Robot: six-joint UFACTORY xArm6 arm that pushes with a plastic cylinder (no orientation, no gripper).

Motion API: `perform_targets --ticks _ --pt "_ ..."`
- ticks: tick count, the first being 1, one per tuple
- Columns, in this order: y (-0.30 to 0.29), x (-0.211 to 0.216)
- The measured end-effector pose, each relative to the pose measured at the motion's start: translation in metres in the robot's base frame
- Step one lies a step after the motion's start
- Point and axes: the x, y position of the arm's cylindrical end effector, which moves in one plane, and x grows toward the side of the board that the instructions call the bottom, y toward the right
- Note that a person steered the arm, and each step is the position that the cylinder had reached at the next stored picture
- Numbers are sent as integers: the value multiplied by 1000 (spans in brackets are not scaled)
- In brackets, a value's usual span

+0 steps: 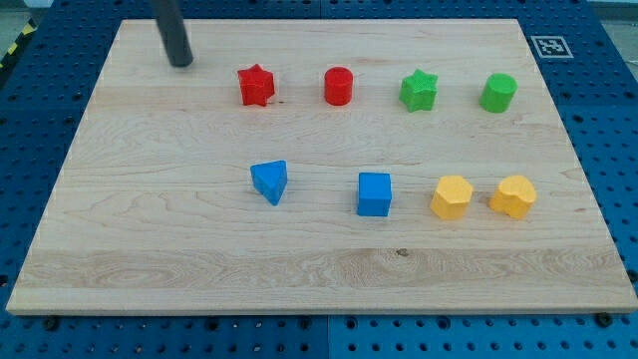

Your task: Push the red star to the top left

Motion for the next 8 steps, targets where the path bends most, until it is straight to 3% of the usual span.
perform_targets --ticks 1,3,5,8 --pt "24 65" --pt "152 75" --pt "137 67" --pt "103 -3"
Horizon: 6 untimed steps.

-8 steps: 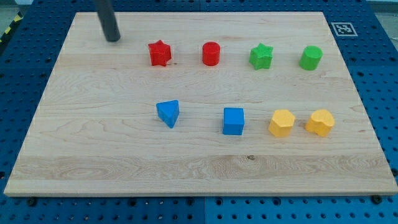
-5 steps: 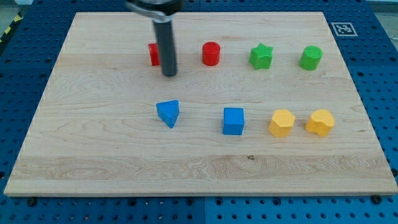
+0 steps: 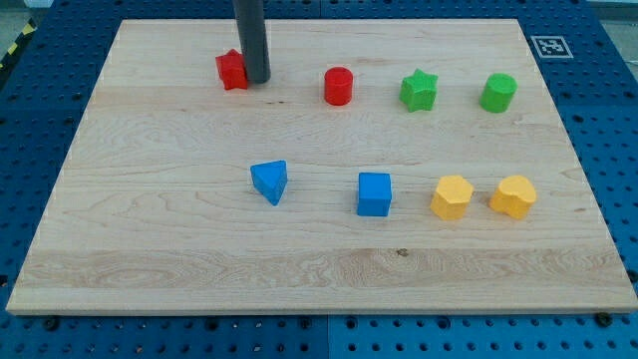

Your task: Push the red star to the top left

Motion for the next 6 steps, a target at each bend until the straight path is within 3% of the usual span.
perform_targets --ticks 1,2,3,4,6 --pt "-22 -5" --pt "-22 31" --pt "-35 35" --pt "-53 -3" --pt "-90 -34"
